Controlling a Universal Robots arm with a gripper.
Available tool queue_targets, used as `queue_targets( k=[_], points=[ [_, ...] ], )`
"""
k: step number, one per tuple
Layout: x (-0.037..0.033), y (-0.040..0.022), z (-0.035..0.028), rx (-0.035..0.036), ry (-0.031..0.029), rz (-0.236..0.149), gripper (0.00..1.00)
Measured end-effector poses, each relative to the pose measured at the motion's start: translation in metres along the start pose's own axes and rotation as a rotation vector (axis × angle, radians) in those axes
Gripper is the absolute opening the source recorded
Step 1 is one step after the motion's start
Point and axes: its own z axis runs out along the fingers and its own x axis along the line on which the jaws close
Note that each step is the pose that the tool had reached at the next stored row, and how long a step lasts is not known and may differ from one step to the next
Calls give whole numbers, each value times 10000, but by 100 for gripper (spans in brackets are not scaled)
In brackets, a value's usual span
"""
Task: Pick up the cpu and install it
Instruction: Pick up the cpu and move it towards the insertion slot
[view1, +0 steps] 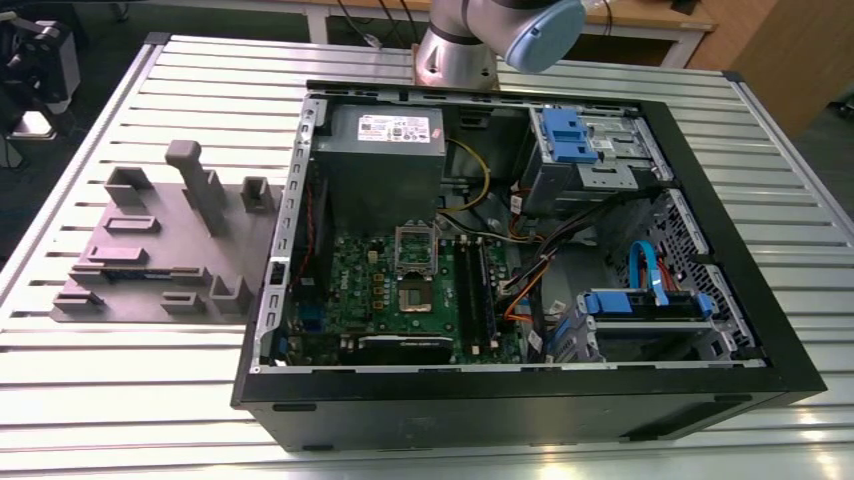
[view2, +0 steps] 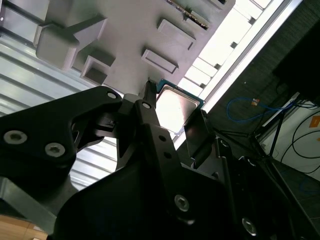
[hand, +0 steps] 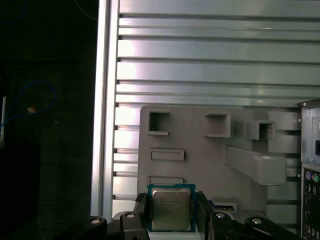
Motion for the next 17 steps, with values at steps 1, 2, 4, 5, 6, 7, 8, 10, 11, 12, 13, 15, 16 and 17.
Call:
queue_targets(
  k=[1,2,4,5,6,7,8,10,11,12,13,15,16,17],
  points=[
    [0,0,-2,0,0,0,47],
    [0,0,-5,0,1,0,47],
    [0,1,-11,0,0,0,47],
    [0,1,-14,0,0,0,47],
    [0,1,-17,0,-1,0,47],
    [0,1,-21,0,0,0,47],
    [0,1,-26,1,1,0,47],
    [0,1,-29,-1,-3,0,47],
    [0,1,-32,-1,-1,0,47],
    [1,2,-38,1,1,0,47],
    [1,2,-44,1,1,0,47],
    [1,3,-56,0,0,0,47],
    [1,3,-65,0,1,0,47],
    [1,3,-74,-1,2,0,47]
  ],
)
